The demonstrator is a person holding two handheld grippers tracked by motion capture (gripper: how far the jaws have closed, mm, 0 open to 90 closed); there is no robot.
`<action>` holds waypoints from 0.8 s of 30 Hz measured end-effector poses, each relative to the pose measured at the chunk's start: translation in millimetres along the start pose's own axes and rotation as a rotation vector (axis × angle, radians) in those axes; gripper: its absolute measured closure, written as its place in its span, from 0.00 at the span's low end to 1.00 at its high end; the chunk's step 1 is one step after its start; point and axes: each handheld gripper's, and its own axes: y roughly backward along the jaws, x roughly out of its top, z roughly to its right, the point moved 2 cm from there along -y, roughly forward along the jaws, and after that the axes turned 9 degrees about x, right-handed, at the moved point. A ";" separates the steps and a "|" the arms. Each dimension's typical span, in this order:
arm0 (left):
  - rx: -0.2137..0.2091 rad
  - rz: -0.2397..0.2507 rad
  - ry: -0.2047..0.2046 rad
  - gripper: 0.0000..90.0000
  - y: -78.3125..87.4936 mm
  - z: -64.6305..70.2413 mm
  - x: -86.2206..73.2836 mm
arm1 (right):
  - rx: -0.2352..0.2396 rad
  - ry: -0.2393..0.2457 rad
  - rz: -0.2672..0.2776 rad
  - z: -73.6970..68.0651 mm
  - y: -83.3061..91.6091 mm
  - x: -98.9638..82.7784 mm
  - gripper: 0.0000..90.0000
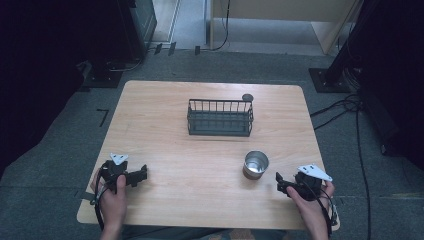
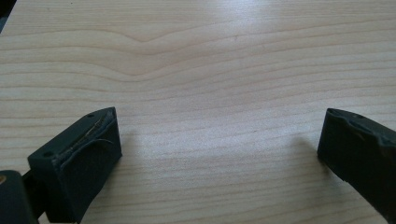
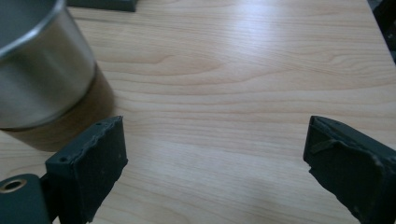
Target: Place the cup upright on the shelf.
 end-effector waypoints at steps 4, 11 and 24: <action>0.000 -0.001 0.000 0.00 0.0 0.0 0.0 | 0.027 0.012 0.006 -8.2 0.3 3.2 0.06; 0.000 0.000 0.000 0.00 0.0 0.0 0.0 | 0.070 0.033 0.007 -20.7 0.1 7.7 0.06; 0.000 0.000 0.000 0.00 0.0 0.0 0.0 | 0.150 0.074 -0.010 -44.2 -6.8 11.0 0.06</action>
